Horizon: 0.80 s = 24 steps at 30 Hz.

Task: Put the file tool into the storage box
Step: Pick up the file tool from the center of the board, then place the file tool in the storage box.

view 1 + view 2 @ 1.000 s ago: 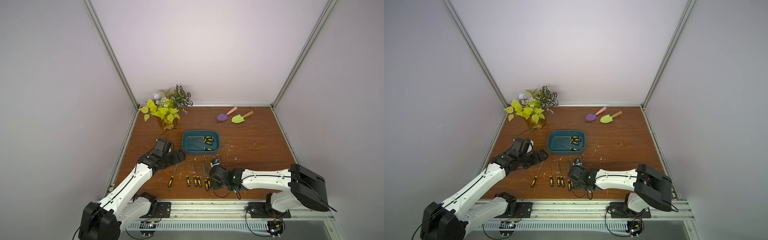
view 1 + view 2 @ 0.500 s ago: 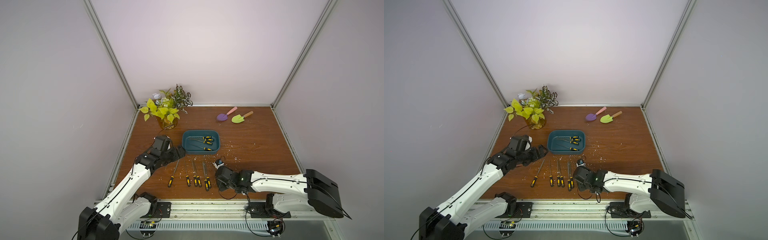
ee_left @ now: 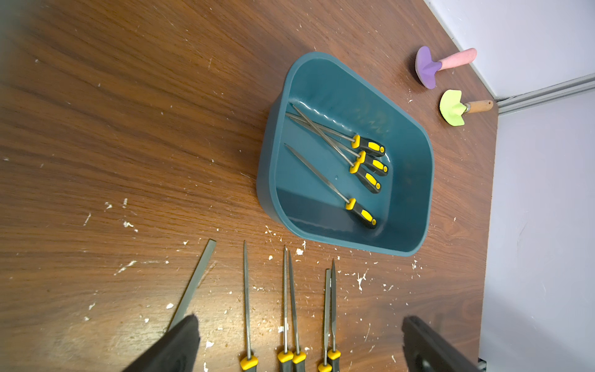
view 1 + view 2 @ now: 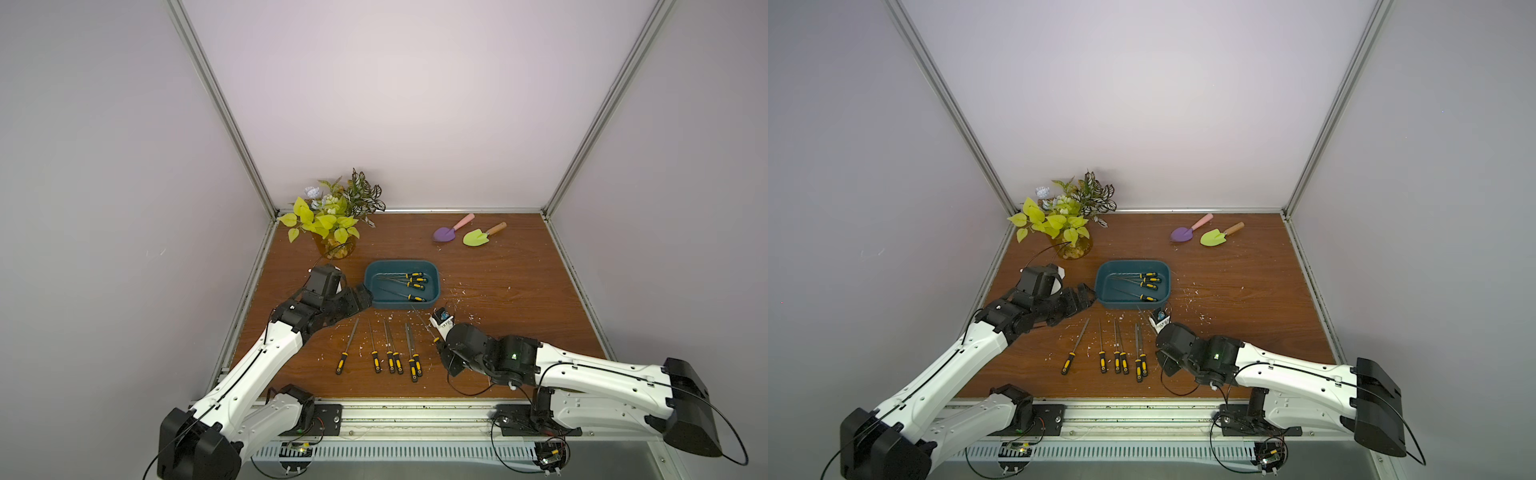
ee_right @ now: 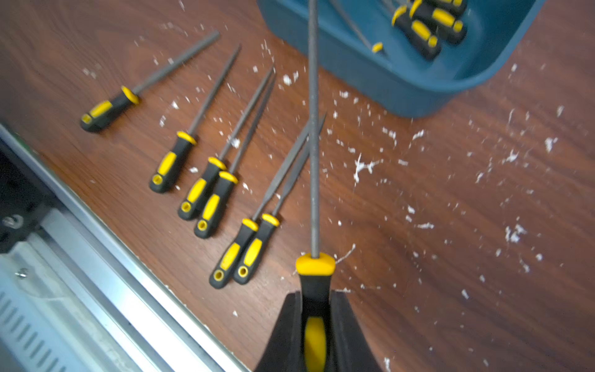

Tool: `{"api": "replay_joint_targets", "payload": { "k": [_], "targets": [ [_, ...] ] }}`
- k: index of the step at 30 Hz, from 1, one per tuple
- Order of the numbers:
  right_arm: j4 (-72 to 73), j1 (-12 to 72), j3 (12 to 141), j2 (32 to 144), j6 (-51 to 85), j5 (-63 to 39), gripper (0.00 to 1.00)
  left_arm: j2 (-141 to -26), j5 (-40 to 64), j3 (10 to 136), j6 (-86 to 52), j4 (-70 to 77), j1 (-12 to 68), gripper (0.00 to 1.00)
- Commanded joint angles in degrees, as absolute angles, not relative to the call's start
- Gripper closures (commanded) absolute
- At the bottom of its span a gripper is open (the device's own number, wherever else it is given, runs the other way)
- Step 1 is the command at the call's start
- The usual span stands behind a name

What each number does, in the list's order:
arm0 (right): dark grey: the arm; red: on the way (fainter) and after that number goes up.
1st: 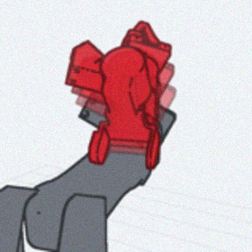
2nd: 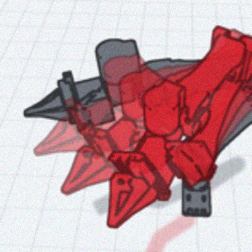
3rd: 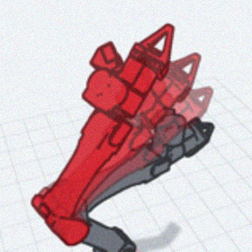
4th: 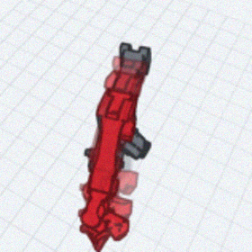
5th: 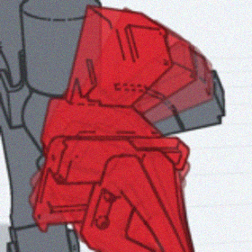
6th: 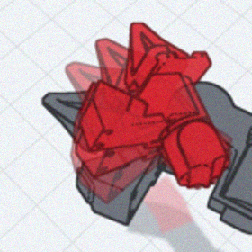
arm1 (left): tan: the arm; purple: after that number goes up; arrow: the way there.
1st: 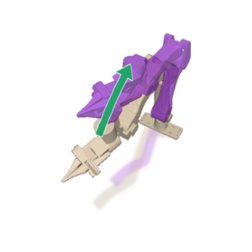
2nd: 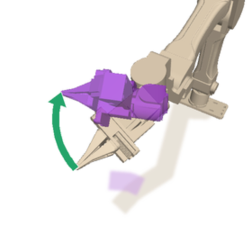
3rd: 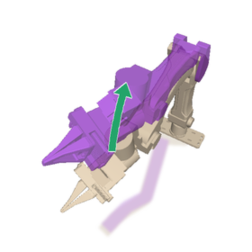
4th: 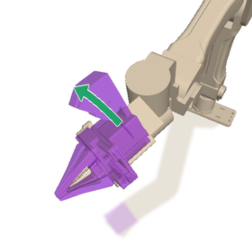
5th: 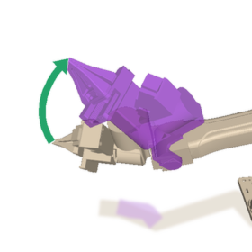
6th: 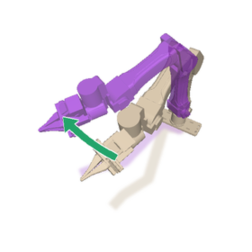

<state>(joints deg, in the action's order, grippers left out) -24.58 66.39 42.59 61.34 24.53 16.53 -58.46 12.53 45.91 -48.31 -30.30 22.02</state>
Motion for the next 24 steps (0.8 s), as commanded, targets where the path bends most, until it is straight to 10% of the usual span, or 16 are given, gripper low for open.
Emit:
{"api": "replay_joint_targets", "payload": {
  "k": [1, 24],
  "targets": [
    [-21.5, 59.6, 46.7, 61.8, 15.1, 15.1, 0.88, -59.1, 11.5, 48.6, -47.7, -30.7, 22.4, 0.0],
    [-23.7, 42.8, 81.7, 106.2, -20.1, 3.1, 0.97, -64.4, 11.5, 53.9, -45.3, -31.1, 22.4, 0.0]
  ]
}}
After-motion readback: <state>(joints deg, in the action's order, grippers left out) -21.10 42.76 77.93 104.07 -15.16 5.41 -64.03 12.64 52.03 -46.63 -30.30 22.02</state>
